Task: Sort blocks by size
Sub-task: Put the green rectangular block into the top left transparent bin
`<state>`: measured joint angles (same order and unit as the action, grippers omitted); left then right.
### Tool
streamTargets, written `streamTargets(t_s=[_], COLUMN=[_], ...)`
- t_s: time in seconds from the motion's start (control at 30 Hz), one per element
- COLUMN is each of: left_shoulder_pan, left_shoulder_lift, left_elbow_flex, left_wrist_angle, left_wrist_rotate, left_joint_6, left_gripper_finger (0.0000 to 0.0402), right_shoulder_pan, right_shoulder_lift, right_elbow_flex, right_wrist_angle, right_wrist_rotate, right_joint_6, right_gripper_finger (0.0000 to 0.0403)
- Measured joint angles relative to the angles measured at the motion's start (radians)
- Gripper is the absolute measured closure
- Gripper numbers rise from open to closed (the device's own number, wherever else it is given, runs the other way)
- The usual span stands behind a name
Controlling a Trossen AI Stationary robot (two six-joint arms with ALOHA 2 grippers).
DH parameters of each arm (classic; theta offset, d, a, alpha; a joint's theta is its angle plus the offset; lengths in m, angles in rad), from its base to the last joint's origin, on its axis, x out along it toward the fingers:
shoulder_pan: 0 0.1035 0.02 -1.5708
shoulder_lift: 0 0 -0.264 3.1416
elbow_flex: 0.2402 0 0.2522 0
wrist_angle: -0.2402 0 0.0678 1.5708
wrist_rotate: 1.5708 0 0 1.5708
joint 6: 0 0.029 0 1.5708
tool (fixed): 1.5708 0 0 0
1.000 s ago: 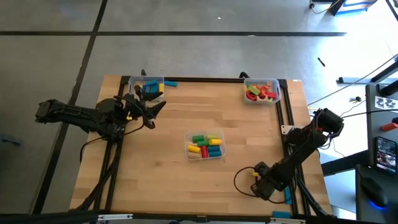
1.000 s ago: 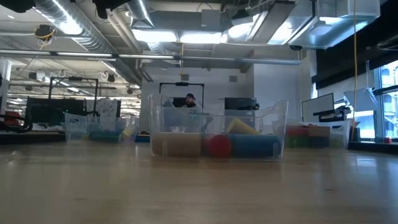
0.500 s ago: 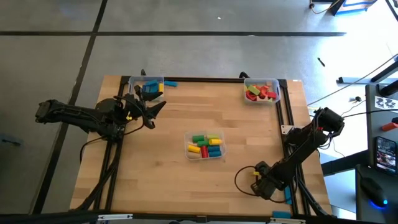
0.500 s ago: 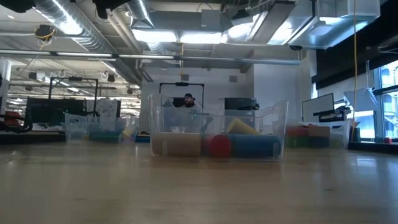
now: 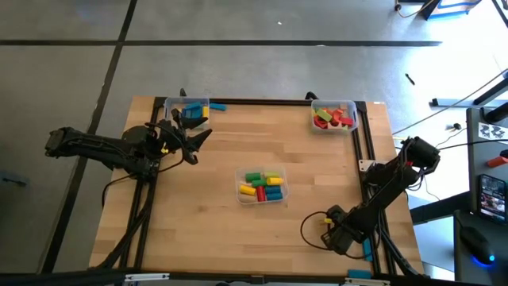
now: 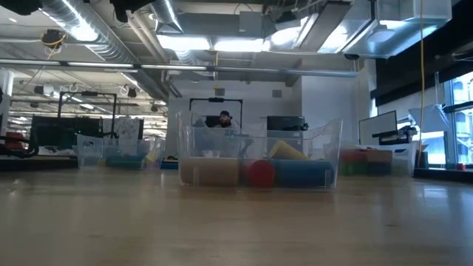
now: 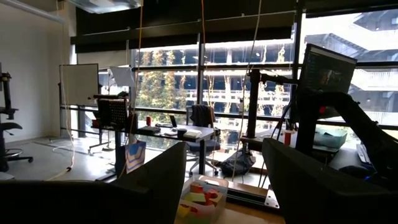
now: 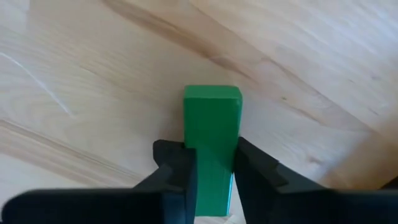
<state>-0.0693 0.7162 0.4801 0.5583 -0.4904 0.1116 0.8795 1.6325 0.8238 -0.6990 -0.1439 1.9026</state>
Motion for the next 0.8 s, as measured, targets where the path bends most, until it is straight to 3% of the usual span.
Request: streamTargets(t_s=[0.5, 0.8], left_shoulder_pan=[0.0, 0.0], left_shoulder_lift=[0.0, 0.0], left_elbow_flex=[0.0, 0.0], left_wrist_angle=[0.0, 0.0], left_wrist_rotate=[0.0, 0.0], left_joint_6=[0.0, 0.0], left_gripper_finger=[0.0192, 0.0192], right_shoulder_pan=[-0.002, -0.003], right_shoulder_lift=[-0.024, -0.081], right_elbow_flex=[-0.003, -0.005], right_wrist_angle=[0.015, 0.018], right_wrist_rotate=[-0.004, 0.046], right_joint_6=[-0.003, 0.001], right_gripper_finger=[0.0309, 0.031])
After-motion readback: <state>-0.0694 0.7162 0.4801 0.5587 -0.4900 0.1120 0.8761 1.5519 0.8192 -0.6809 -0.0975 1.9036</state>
